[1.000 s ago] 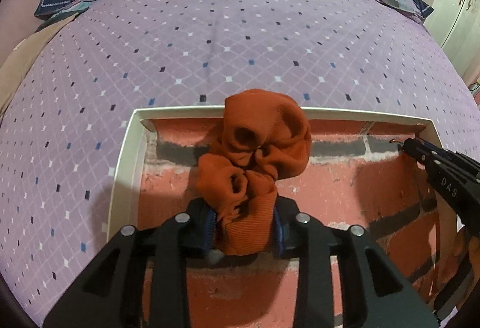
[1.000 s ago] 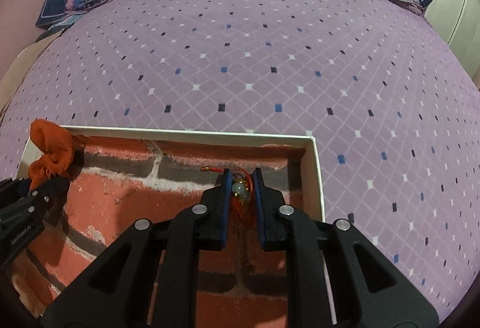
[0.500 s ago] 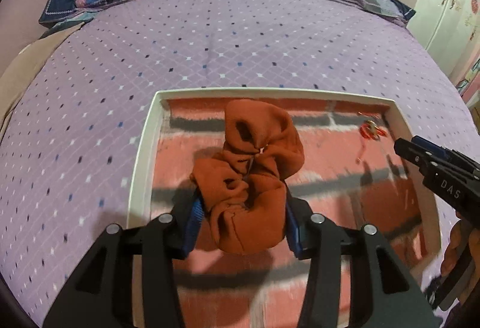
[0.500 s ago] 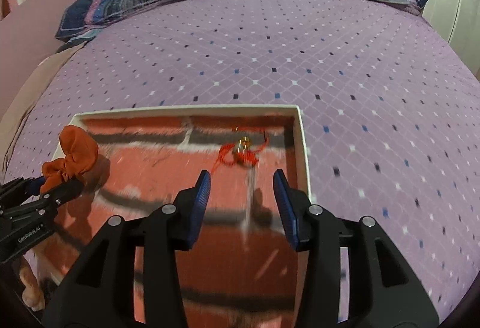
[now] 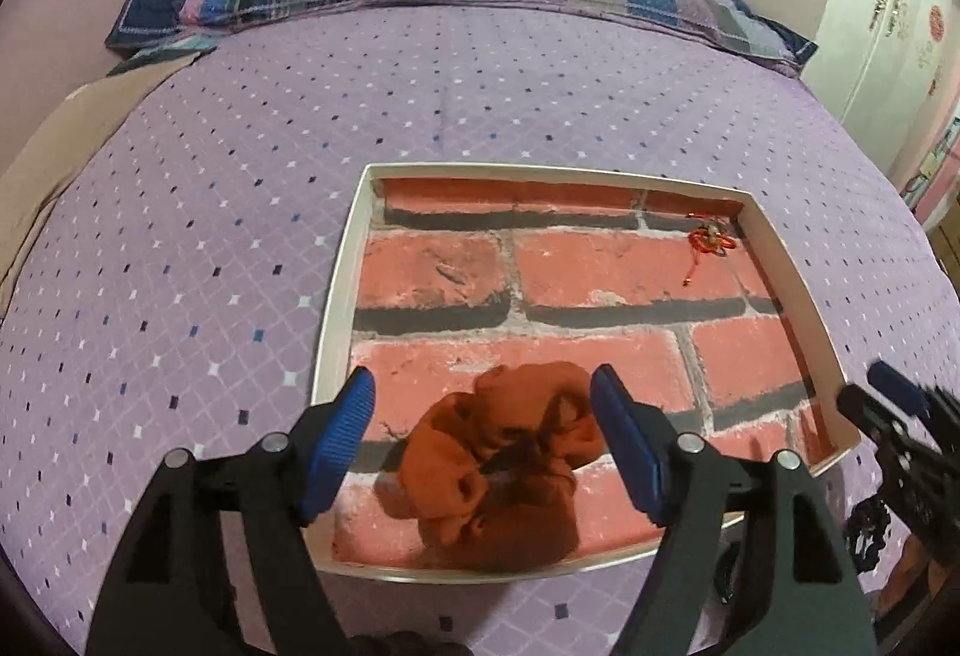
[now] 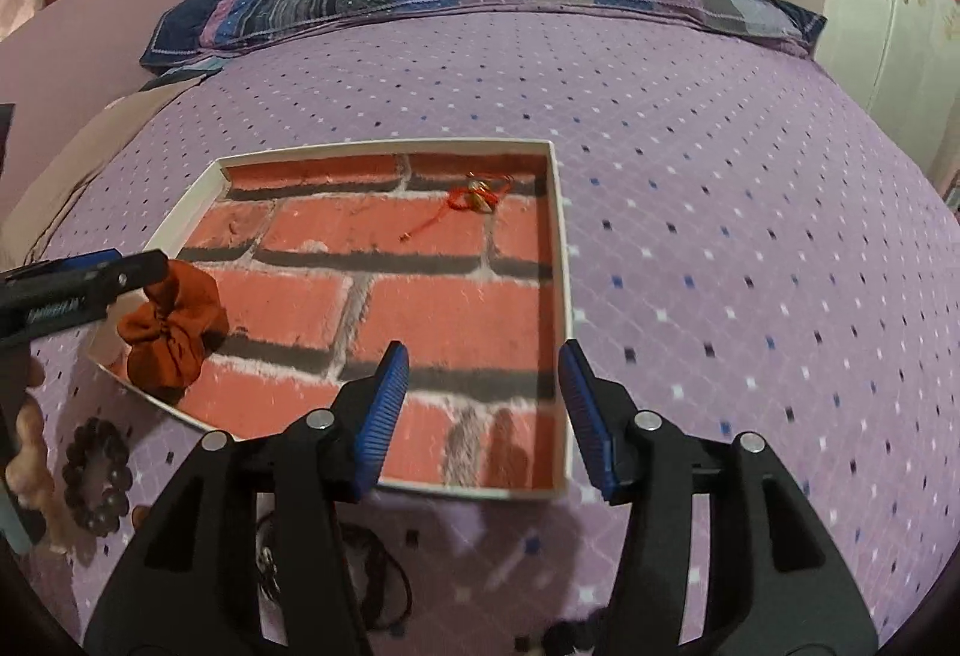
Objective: Organize jewelry
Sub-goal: 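Withdraw both tools from the tray toward the remaining jewelry, then grasp the black claw clip with the left tool while the right tool grasps the white watch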
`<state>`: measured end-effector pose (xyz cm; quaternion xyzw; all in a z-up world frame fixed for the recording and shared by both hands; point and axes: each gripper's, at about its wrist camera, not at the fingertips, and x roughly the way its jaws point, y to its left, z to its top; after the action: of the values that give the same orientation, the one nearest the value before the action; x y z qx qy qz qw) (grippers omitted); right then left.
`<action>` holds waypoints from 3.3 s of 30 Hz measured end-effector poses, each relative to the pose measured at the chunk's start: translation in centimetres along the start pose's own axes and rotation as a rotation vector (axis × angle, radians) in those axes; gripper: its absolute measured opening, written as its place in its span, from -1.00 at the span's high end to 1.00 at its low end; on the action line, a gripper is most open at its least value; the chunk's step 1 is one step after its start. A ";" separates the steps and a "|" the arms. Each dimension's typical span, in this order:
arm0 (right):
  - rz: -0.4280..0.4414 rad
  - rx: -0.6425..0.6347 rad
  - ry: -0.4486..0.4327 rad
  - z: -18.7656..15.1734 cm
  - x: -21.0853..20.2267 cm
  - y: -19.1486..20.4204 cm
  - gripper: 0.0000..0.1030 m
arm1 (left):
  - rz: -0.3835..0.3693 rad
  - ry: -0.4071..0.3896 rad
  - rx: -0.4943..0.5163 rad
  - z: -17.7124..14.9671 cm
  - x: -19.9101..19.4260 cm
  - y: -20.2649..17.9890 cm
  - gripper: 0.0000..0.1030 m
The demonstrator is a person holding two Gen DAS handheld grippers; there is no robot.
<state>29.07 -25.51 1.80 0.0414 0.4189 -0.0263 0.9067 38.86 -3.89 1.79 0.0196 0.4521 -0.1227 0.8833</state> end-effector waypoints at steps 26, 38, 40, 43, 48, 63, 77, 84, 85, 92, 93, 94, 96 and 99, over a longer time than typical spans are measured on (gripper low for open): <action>-0.091 0.007 -0.117 -11.2 -11.8 -4.1 -0.65 | -0.001 -0.128 -0.058 -17.6 -13.5 0.6 -0.63; -0.154 0.015 -0.145 -17.5 -14.9 -5.3 -0.91 | 0.005 -0.139 -0.015 -25.8 -14.8 -3.4 -0.68; -0.156 0.021 -0.141 -18.3 -15.0 -5.7 -0.91 | 0.003 -0.128 -0.006 -26.4 -14.6 -4.1 -0.68; -0.186 0.030 -0.142 -19.3 -15.1 -6.5 -0.91 | -0.002 -0.119 -0.007 -26.8 -14.2 -5.0 -0.68; -0.199 0.049 -0.131 -20.7 -14.8 -7.6 -0.91 | -0.010 -0.122 0.004 -27.0 -13.7 -6.4 -0.68; -0.164 0.063 -0.065 -22.2 -12.2 -8.5 -0.63 | 0.014 -0.107 0.056 -26.2 -10.9 -9.7 -0.68; -0.127 0.090 -0.041 -22.1 -11.4 -8.5 -0.28 | 0.025 -0.120 0.040 -24.9 -9.5 -9.2 -0.68; -0.110 0.096 -0.033 -21.9 -11.2 -8.4 -0.13 | 0.020 -0.115 0.049 -24.9 -9.4 -9.0 -0.67; -0.106 0.098 -0.032 -21.9 -11.2 -8.4 -0.06 | 0.011 -0.117 0.048 -24.8 -9.4 -8.9 -0.66; -0.086 0.114 -0.016 -21.5 -10.7 -8.1 0.28 | -0.032 -0.116 0.041 -24.5 -9.5 -8.2 -0.52; -0.082 0.116 -0.016 -21.4 -10.7 -8.1 0.31 | -0.035 -0.116 0.041 -24.5 -9.5 -8.2 -0.51; -0.079 0.114 -0.016 -21.4 -10.6 -8.0 0.35 | -0.037 -0.116 0.040 -24.5 -9.5 -8.1 -0.49; -0.077 0.103 -0.017 -21.4 -10.6 -7.8 0.39 | -0.054 -0.116 0.044 -24.5 -9.6 -8.2 -0.29; -0.068 0.099 -0.014 -21.4 -10.5 -7.7 0.42 | -0.084 -0.114 0.070 -24.5 -9.7 -8.8 -0.07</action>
<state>5.40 -31.00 -4.41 0.0719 0.4118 -0.0782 0.9051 11.86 -6.87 -4.22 0.0243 0.3971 -0.1761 0.9004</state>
